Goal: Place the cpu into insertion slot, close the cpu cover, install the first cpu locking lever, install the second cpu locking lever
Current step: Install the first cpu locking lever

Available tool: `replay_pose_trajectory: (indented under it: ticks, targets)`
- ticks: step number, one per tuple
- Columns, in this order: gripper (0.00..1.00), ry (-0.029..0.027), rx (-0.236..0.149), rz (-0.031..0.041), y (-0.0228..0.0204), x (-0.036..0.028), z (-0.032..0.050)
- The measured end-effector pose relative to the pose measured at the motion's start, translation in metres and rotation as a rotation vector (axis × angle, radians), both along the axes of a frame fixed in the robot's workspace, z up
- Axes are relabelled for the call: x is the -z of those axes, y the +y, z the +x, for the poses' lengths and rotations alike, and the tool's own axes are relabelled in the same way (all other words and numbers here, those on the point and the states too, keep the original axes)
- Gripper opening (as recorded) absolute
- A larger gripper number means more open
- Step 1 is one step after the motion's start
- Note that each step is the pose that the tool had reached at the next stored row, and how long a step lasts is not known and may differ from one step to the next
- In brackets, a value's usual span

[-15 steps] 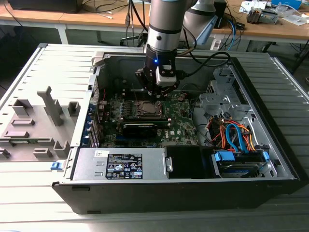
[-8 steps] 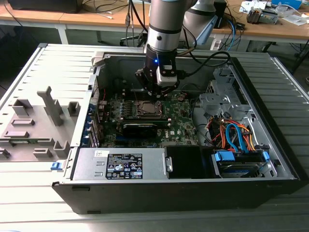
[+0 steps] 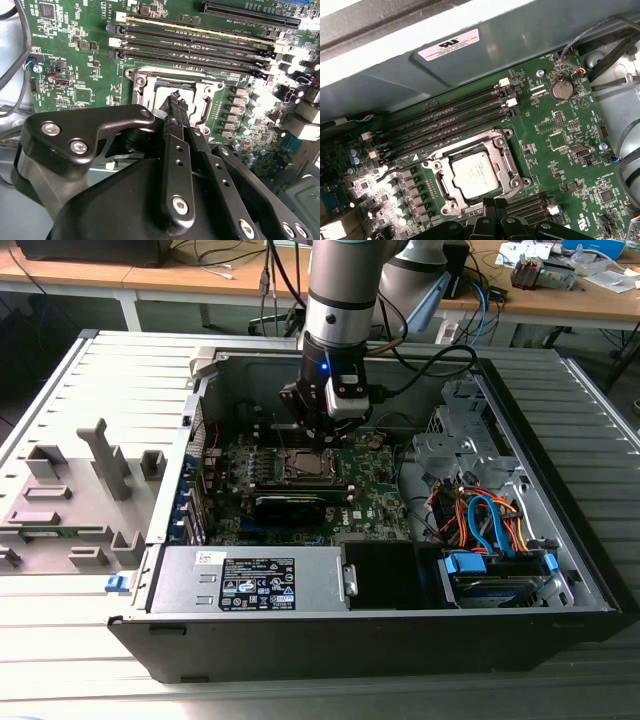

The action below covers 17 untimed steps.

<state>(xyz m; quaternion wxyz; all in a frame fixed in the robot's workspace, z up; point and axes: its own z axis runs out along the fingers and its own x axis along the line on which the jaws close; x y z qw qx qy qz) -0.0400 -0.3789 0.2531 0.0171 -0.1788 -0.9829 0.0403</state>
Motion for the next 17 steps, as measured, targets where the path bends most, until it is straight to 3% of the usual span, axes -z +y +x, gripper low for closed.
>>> replay_pose_trajectory:
  ticks: [6, 8, 9, 13, 15, 17]
  targets:
    - [0.11, 0.0001, -0.022, 0.0, 0.0, 0.0, 0.0]
    - [0.11, -0.0002, -0.027, 0.0052, 0.0001, 0.0, 0.0]
    - [0.11, -0.0001, -0.028, 0.0101, 0.0, -0.0001, 0.0]
    - [0.11, -0.0006, -0.029, 0.0507, 0.0, 0.0, 0.0]
    - [0.11, -0.0009, -0.03, 0.0632, 0.0, 0.0, 0.0]
    - [0.11, -0.001, -0.031, 0.0706, 0.0, 0.0, -0.0001]
